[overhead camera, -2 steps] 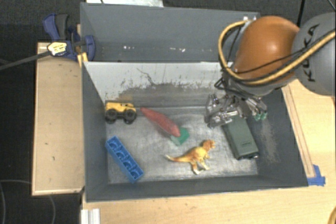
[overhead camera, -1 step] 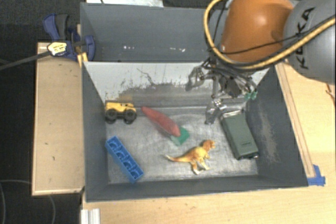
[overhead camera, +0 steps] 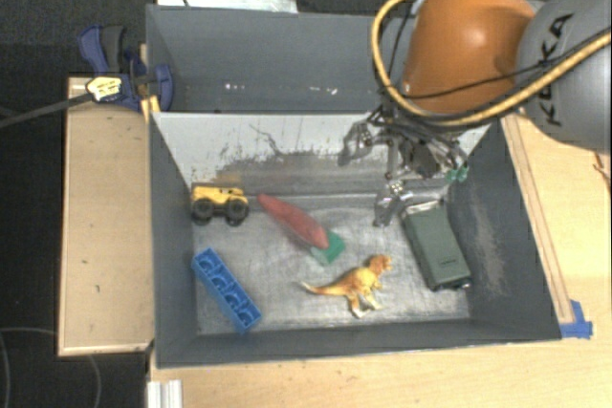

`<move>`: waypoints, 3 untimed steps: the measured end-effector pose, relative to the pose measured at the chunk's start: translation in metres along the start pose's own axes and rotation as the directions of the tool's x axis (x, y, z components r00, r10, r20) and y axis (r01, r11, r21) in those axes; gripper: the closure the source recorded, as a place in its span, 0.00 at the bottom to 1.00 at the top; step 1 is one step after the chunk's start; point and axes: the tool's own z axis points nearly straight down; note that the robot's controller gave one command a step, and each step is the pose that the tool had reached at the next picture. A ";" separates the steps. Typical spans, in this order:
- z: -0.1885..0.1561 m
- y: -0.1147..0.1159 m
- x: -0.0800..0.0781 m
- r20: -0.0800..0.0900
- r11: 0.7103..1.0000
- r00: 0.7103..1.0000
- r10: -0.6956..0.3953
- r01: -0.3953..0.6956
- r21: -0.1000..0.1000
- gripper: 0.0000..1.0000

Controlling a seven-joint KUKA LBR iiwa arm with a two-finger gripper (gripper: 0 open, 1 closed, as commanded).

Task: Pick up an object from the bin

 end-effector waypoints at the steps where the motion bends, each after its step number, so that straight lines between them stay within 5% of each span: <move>1: 0.049 0.010 0.010 0.004 0.998 0.998 -0.066 0.066 0.002 0.00; 2: 0.084 -0.024 0.047 -0.002 0.993 0.993 -0.119 0.119 -0.001 0.00; 3: 0.164 0.046 0.023 0.011 0.997 0.997 -0.072 0.072 0.000 1.00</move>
Offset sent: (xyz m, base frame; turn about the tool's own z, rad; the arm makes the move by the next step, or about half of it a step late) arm -0.0449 -0.0598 -0.0947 -0.1357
